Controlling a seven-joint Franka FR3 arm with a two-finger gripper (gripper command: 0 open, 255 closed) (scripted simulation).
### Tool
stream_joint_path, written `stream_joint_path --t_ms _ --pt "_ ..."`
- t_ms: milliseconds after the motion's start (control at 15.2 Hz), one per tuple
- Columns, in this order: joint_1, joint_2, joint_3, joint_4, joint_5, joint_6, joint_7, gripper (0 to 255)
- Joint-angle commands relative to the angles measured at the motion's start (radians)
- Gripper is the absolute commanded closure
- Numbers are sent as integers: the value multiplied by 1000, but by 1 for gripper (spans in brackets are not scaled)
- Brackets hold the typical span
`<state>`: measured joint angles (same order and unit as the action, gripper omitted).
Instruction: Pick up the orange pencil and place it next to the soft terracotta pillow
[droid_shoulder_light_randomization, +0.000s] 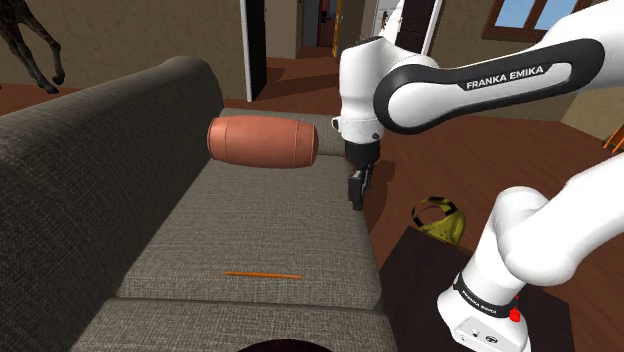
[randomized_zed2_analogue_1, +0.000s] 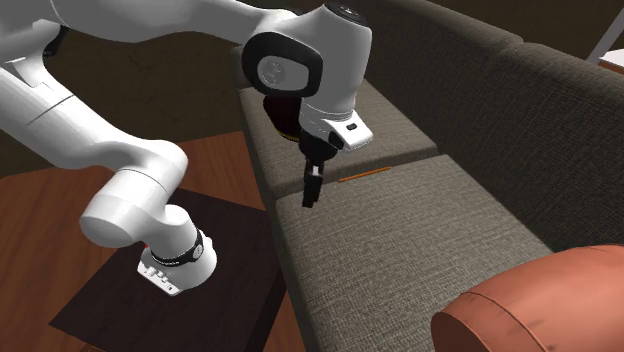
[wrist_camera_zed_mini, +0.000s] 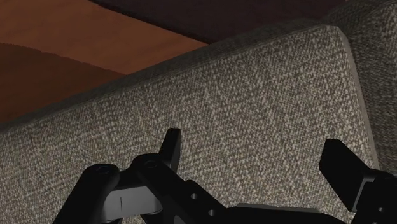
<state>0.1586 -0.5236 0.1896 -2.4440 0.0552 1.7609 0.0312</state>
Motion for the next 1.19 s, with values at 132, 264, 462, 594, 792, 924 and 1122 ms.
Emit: stream_joint_path --t_ms 132,264,462,594,792,924,1122 --pt "35 105 78 39 -14 107 38 0" --pt "49 158 115 61 -32 154 61 0" --pt "66 241 170 100 -70 218 100 0" --pt "77 299 206 131 -106 256 131 0" --pt "94 391 257 183 -175 304 185 0" --pt "107 456 288 222 -232 330 226 0" --pt "134 557 325 288 -330 355 293 0"
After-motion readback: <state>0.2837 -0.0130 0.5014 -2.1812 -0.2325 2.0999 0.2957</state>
